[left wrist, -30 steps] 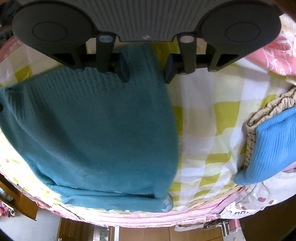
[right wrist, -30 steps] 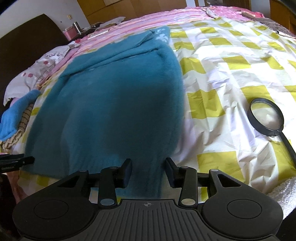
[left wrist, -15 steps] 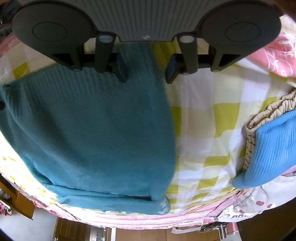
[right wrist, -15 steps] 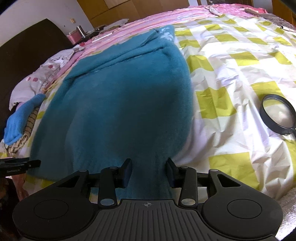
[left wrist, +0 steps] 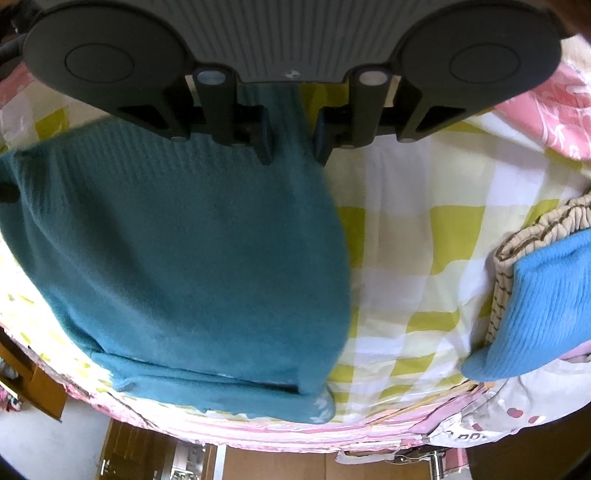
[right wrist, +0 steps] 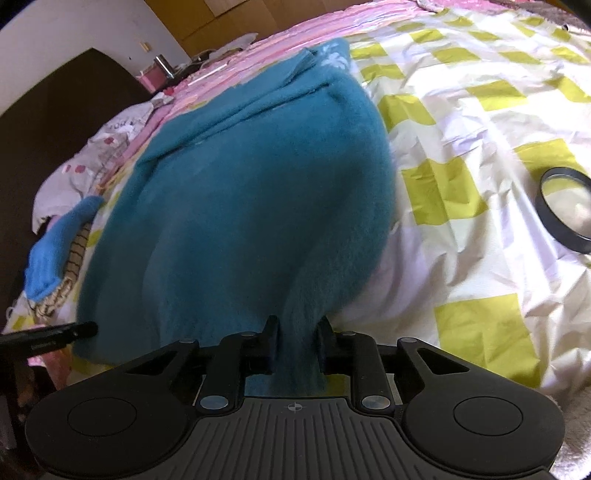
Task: Fold small clothes
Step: 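Lift the hem and fold it toward the collar with the right gripper while the left gripper grips the hem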
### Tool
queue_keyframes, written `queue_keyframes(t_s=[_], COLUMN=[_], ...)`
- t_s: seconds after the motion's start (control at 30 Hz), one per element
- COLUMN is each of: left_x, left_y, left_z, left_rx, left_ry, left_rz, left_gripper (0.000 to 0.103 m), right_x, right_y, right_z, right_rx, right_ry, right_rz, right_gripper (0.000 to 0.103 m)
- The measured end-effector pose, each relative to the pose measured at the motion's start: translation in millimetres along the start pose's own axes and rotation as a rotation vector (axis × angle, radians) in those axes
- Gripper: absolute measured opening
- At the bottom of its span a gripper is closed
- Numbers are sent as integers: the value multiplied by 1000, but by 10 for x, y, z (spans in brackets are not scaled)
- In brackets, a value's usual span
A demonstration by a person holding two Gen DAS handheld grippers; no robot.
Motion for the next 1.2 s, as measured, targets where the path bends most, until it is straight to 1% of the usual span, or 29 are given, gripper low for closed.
queue_keyframes(t_s=[0.1, 0.17, 0.23, 0.3, 0.47, 0.6, 0.77, 0.9, 1.13, 1.2], left_x=[-13, -22, -30, -46, -135, -251, -561, -838, -1361, -1545], left_y=[23, 9, -23, -49, -70, -82, -130, -93, 27, 72], left_z=[2, 6, 1, -13, -49, -44, -65, -84, -133, -153], left_rx=[3, 10, 22, 35, 116, 193, 308, 350, 402, 399], left_ry=[2, 5, -7, -23, -94, -151, -240, -279, -316, -311], left_rz=[-5, -1, 13, 18, 18, 30, 106, 165, 252, 280], left_gripper=[30, 29, 22, 19, 17, 17, 17, 17, 17, 17], right_x=[26, 31, 39, 22, -67, -199, -491, -772, -1300, -1463], right_y=[2, -17, -46, -88, -210, -271, -272, -214, -47, 13], right_z=[7, 7, 26, 40, 30, -27, -79, -102, -66, -58], right_rx=[-11, -19, -27, -47, -148, -247, -340, -400, -423, -415], right_ry=[2, 15, 28, 52, 137, 195, 252, 297, 325, 327], right_rz=[10, 17, 26, 41, 105, 162, 223, 282, 367, 390], right_gripper=[22, 21, 19, 16, 15, 15, 15, 14, 14, 14])
Point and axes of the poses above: each gripper's, at about its wrist camera, not at the fingertips, and y roughly the way its jaws point, z to its right, x to its underside, the point moved 6 cm from there along y, roughly the way its jaws point, and after that the axes turned 3 degrees about -y, right-handed, at the moved point
